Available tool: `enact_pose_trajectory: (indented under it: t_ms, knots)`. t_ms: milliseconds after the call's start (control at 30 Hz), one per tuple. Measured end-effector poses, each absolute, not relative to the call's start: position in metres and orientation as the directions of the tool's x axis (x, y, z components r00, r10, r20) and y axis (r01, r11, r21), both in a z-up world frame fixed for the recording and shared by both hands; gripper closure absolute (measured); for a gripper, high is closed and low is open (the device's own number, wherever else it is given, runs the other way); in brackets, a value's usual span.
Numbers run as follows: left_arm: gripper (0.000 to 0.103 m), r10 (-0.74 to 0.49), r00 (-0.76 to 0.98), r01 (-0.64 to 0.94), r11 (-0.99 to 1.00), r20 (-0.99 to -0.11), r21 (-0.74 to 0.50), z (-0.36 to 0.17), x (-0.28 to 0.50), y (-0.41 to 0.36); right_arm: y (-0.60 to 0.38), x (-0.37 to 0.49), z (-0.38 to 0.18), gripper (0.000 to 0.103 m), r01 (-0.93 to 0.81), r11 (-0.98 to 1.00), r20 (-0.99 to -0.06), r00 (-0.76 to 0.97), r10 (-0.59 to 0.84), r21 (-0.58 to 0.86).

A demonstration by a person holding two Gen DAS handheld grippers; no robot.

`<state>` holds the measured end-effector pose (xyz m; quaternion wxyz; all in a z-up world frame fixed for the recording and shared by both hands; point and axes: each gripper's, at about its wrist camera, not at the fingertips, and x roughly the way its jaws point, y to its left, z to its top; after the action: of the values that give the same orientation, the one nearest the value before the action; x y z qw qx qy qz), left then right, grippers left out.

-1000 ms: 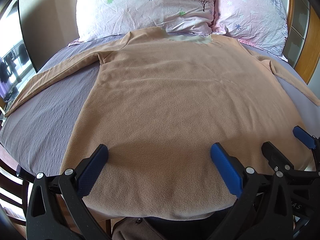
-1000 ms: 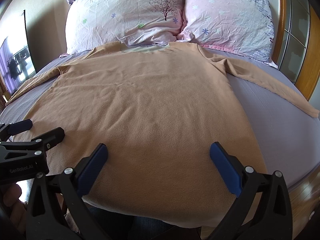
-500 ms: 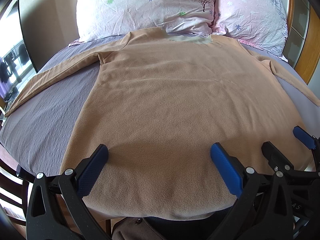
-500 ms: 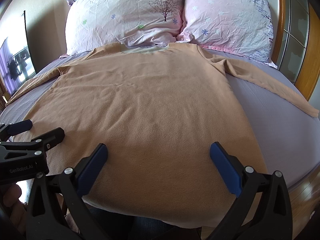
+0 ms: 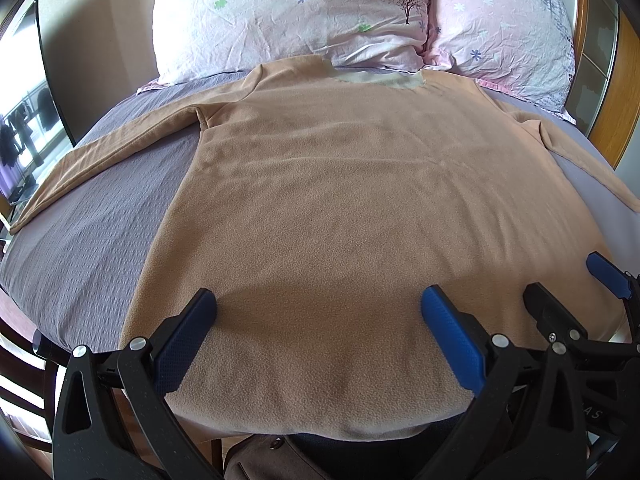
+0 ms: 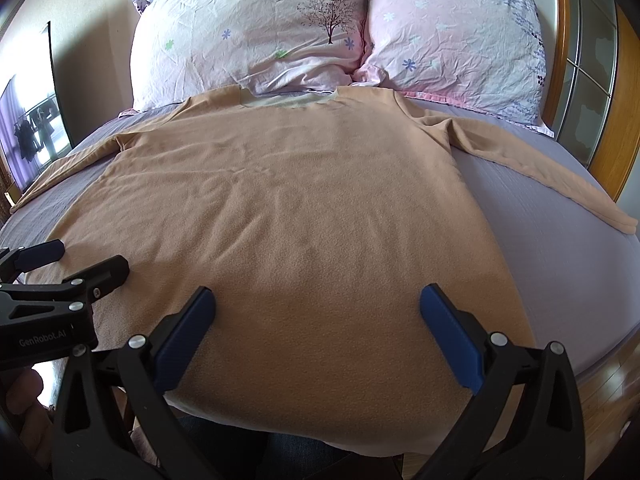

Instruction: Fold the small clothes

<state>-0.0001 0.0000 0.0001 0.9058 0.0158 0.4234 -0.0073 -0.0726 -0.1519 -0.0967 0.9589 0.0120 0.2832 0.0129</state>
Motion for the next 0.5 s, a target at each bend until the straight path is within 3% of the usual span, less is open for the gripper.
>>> enact_pose_trajectory:
  t_ms: [500]
  knots:
    - [0.001,-0.001,0.642,0.029,0.999,-0.767,0.024,0.0002,0.0003,0.0000,-0.1554,-0.0725,-0.0941,0.002,-0.018,0.999,-0.541,0.840,0.031,0.030]
